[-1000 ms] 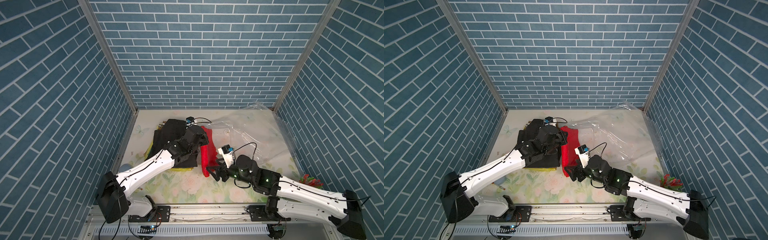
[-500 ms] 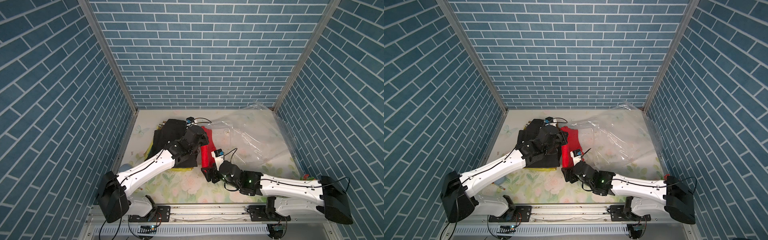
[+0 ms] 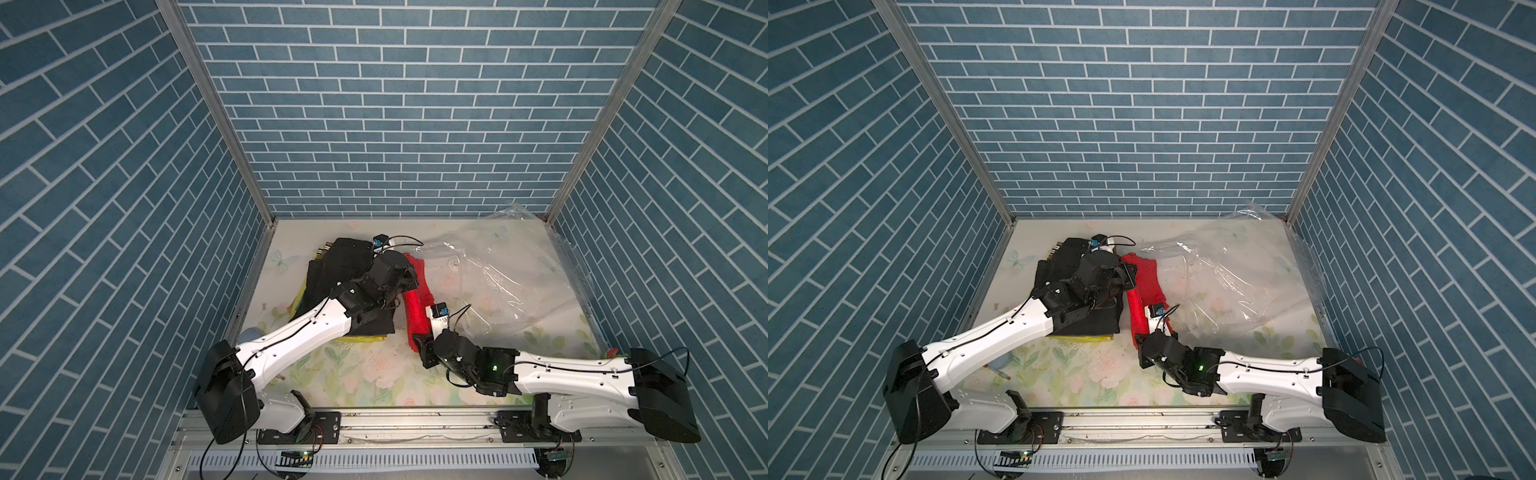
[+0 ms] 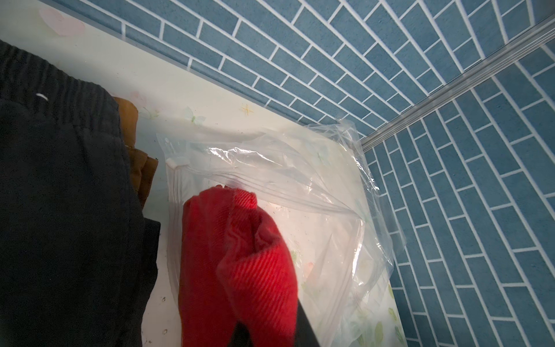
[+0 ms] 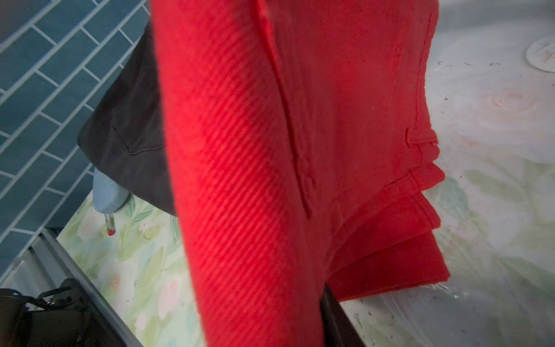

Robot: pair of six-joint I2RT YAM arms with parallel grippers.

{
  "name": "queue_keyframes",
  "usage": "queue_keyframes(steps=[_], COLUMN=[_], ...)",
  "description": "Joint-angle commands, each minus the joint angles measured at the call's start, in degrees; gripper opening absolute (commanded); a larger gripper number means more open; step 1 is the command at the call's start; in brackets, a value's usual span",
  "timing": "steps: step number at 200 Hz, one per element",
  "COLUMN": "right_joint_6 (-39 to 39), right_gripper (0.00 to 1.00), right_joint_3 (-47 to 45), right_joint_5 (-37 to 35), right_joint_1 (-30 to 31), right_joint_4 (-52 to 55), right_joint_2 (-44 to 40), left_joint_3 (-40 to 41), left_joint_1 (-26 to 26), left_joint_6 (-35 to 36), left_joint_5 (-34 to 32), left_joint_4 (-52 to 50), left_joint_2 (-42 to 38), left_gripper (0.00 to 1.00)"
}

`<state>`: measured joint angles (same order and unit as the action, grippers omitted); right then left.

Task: Take the trousers out of the vacuum bag
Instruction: Place the trousers at the center of the board.

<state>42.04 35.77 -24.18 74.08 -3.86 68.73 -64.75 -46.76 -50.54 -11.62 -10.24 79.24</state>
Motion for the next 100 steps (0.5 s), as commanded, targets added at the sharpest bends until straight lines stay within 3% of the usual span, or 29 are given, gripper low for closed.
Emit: queue_keyframes(steps=[1,55,100], right_joint_6=[-8.84,-17.90,-25.55], right_gripper=[0.24,0.00,0.00], right_joint_3=[0.58,7.46,14.58], right_joint_5=[1.04,0.49,-0.31], right_joint_1=[0.09,0.01,-0.41], right_joint_4=[-0.55,13.72,21.64], right_joint_2=[-2.65,-9.64,-10.81], left_joint_3=[-0.75,-2.45,-5.23], left_joint_1=[0.35,0.97,1.76], left_joint_6=[-0.62,-1.34,-0.50], left_joint_5=[1.39,4.01,5.87], left_joint_4=[4.52,3.63,3.31], left_joint_2=[-1.30,-4.23,-6.39], left_gripper=[0.00,0.00,0.00])
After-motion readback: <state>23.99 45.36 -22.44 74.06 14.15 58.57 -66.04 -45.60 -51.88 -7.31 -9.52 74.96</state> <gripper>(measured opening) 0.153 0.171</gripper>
